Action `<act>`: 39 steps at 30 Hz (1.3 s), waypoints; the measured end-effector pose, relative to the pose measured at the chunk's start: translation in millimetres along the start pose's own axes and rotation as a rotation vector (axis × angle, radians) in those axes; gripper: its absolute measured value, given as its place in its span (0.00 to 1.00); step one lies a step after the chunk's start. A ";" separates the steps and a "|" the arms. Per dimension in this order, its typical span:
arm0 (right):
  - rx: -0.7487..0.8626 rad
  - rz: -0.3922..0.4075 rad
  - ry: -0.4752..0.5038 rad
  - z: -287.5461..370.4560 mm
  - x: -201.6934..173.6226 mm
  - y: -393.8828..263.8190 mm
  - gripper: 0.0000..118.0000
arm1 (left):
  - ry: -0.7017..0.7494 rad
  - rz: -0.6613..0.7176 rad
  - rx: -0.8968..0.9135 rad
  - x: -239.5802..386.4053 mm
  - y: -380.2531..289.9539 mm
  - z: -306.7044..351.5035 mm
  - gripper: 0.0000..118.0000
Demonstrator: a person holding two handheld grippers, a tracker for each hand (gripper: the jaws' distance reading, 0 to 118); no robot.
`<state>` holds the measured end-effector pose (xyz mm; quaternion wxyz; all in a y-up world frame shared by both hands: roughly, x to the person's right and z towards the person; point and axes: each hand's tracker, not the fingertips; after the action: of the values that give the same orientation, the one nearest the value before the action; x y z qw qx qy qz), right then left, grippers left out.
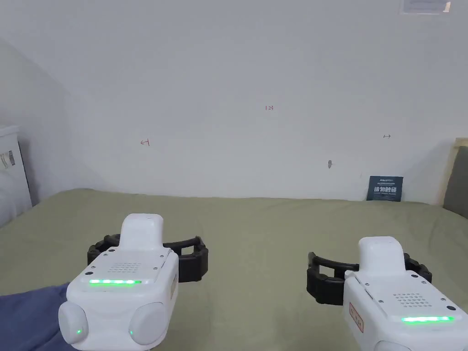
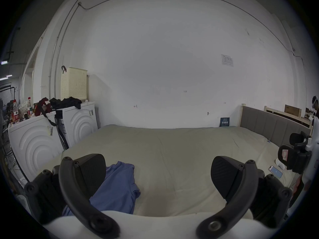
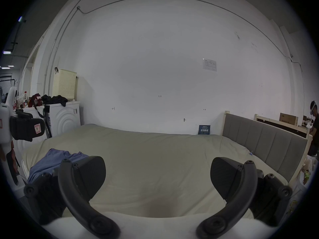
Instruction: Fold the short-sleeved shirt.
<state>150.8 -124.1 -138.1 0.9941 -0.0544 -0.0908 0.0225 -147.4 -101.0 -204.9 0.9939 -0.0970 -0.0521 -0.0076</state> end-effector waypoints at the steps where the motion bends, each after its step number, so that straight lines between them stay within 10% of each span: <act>1: 0.001 -0.001 -0.005 -0.2 -0.1 -0.3 1.00 | 0.002 -0.007 0.000 -0.2 0.1 0.0 1.00; 9: -0.012 -0.002 -0.016 -2.1 0.1 -1.5 1.00 | 0.005 -0.016 -0.004 -0.6 0.4 2.0 0.99; 11: -0.023 0.001 -0.015 -2.1 0.2 -1.2 0.92 | 0.011 -0.023 -0.009 -1.6 -0.5 -0.1 0.80; 12: -0.024 -0.001 -0.012 -1.8 -0.3 -0.2 0.77 | 0.011 -0.031 -0.006 -1.7 -0.7 0.2 0.55; 13: -0.021 -0.007 -0.011 -0.5 -0.2 0.1 0.38 | 0.013 -0.037 -0.001 -1.7 -1.0 1.2 0.06; 14: -0.021 -0.009 -0.009 0.6 -0.4 0.7 0.01 | 0.018 -0.040 0.005 -1.8 -1.0 2.3 0.00; 31: -0.032 0.001 -0.016 -5.5 -11.8 4.4 0.02 | 0.020 -0.037 -0.024 -15.0 -0.5 1.5 0.00; 39: -0.045 -0.003 0.199 -35.6 -92.8 0.3 0.02 | 0.238 0.009 -0.062 -108.6 -8.5 30.1 0.00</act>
<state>66.1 -132.6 -189.4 0.9968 -0.0786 0.0079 0.0132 -258.7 -102.9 -185.3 0.9896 -0.1263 0.0671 -0.0162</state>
